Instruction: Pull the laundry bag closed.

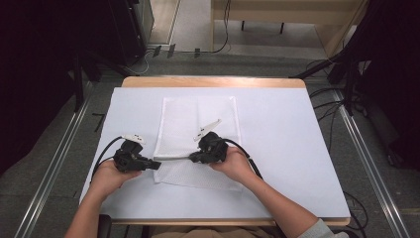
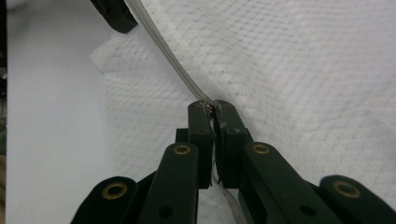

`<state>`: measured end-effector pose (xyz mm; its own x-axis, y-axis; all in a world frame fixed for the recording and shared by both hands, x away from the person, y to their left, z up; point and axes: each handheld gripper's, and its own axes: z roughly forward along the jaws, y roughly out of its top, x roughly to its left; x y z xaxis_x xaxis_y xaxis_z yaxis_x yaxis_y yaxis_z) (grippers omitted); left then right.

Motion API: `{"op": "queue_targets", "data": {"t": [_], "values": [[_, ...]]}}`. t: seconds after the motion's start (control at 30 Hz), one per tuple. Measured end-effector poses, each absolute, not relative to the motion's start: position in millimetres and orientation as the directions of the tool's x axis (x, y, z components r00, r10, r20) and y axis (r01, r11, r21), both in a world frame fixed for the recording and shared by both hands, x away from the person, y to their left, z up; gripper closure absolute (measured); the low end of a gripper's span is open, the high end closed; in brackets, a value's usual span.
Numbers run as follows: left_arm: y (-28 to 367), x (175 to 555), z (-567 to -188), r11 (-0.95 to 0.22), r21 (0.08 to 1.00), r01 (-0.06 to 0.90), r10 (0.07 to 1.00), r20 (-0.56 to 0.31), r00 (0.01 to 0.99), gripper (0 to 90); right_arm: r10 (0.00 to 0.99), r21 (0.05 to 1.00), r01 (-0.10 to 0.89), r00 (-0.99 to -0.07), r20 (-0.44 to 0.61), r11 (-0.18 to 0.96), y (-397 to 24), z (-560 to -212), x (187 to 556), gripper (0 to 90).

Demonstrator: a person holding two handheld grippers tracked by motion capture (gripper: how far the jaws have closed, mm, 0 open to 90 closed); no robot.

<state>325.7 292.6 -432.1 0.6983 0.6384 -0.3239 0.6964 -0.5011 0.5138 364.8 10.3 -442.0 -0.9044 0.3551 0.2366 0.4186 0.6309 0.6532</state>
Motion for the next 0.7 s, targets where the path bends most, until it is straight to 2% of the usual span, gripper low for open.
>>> {"op": "queue_targets", "data": {"t": [0.7], "values": [[295.0, 326.1, -434.1, -0.494, 0.51, 0.704, 0.626, -0.354, 0.695, 87.9, 0.374, 0.63, 0.435, -0.897, 0.237, 0.644, 4.3, -438.3, 359.6, 88.3]]}}
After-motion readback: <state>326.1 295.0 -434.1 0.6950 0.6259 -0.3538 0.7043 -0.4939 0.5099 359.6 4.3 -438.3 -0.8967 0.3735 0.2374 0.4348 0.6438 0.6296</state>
